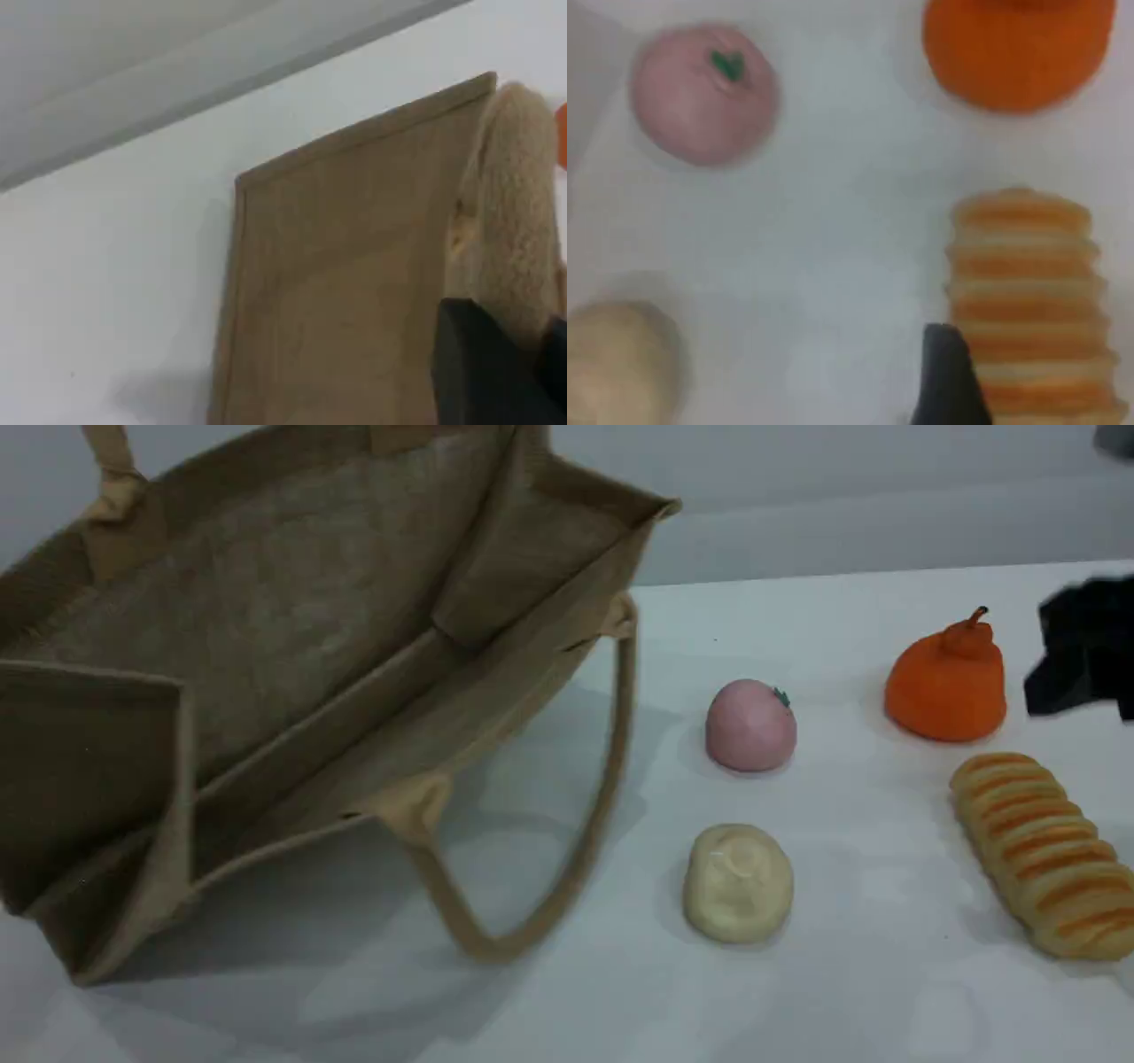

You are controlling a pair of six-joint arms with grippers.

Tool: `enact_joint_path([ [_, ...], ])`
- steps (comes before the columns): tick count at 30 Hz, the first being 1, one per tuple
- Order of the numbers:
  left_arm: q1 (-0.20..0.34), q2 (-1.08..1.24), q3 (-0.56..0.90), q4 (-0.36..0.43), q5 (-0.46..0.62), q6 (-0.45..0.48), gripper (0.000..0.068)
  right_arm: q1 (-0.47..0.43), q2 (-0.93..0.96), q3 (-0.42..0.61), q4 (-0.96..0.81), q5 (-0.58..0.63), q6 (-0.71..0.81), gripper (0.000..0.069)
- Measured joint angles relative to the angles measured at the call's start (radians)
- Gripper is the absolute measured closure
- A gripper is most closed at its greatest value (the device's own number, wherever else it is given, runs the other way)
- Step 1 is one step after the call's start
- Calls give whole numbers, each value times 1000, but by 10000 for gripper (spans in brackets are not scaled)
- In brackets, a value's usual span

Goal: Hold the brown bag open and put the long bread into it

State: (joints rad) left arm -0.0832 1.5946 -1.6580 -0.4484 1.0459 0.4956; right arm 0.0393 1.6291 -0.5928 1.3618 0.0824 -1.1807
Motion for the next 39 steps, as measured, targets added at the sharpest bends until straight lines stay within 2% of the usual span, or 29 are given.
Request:
enact_joint_path([
  [5,0,20,0,-7,4,0,592,0,92,-3,0,-43,-1,297],
  [12,0,44,0,-84,21,44,592,0,175,-22,1,-95,-1,297],
  [19,-1,47,0,-83,21,45,592,0,260,-92,0,-82,0,297],
  [29,-1,47,0,-83,20,44,592,0,373,-108,2,-74,-1,302],
  [31,-1,47,0,-83,19,44,592,0,373,-108,3,-64,-17,325],
  [33,-1,47,0,-83,16,43,592,0,375,-113,3,-53,-32,381],
  [36,-1,47,0,-83,16,43,592,0,375,-114,1,-27,-38,506],
  [39,-1,47,0,-83,16,43,592,0,364,-114,-1,-2,-39,559],
])
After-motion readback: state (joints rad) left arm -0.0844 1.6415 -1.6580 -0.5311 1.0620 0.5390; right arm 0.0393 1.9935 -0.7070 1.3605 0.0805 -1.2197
